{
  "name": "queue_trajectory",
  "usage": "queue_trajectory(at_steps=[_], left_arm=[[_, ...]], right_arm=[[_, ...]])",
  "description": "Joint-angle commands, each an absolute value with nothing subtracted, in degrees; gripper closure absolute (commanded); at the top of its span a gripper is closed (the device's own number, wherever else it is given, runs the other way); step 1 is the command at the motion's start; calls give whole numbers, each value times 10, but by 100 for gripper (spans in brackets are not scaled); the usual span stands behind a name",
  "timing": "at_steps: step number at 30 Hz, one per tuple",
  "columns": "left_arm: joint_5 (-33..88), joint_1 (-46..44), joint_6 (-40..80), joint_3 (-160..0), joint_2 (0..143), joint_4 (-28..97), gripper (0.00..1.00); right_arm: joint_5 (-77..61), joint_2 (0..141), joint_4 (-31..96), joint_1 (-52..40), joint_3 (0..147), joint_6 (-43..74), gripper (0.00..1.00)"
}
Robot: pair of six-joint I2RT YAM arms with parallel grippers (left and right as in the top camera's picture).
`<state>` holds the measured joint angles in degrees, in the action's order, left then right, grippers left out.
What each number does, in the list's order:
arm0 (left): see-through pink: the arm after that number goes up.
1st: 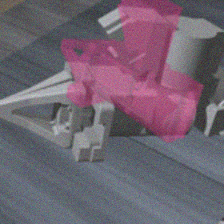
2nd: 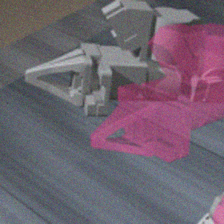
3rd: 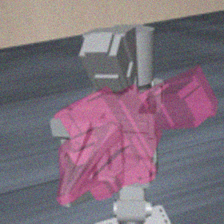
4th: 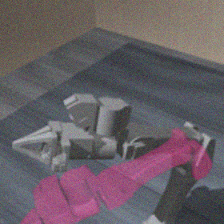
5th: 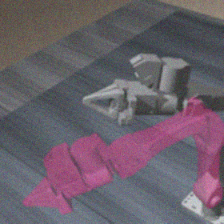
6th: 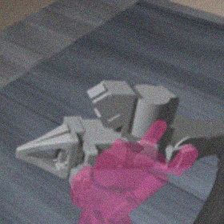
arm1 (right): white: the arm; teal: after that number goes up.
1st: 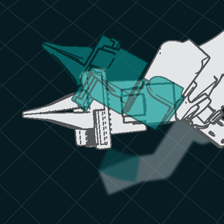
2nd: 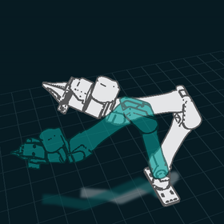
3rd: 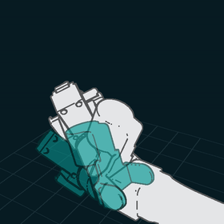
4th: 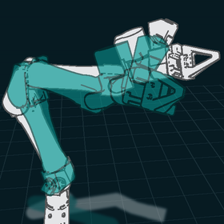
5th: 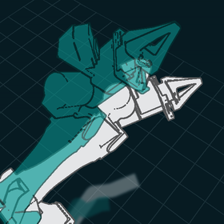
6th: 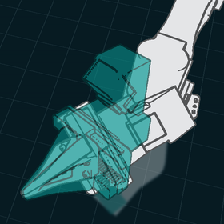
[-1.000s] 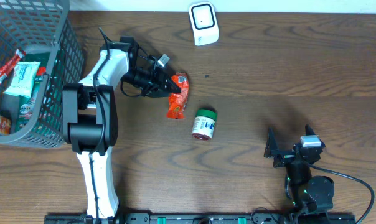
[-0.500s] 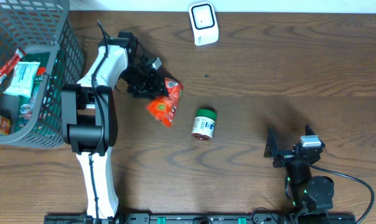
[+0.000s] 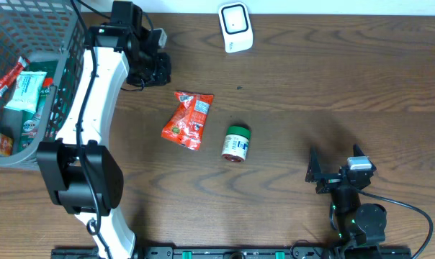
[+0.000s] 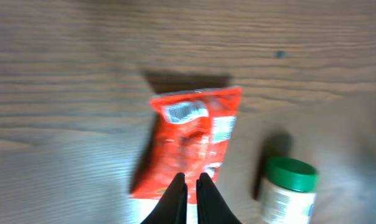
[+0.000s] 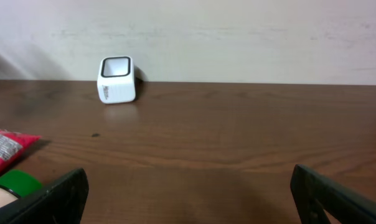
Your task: Scan the item barcode
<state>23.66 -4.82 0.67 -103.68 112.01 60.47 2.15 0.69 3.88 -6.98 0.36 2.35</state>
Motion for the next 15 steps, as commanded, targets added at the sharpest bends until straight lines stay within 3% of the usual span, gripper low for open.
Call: queue_trajectory(at_steps=[1,15], left_arm=[[314,-54,23,-1017,1145,610,92],[334,-79,23,-926,1204,556,92]], right_arm=[[23,4,41,-67,3,19,1],[23,4,41,-67,3,19,1]])
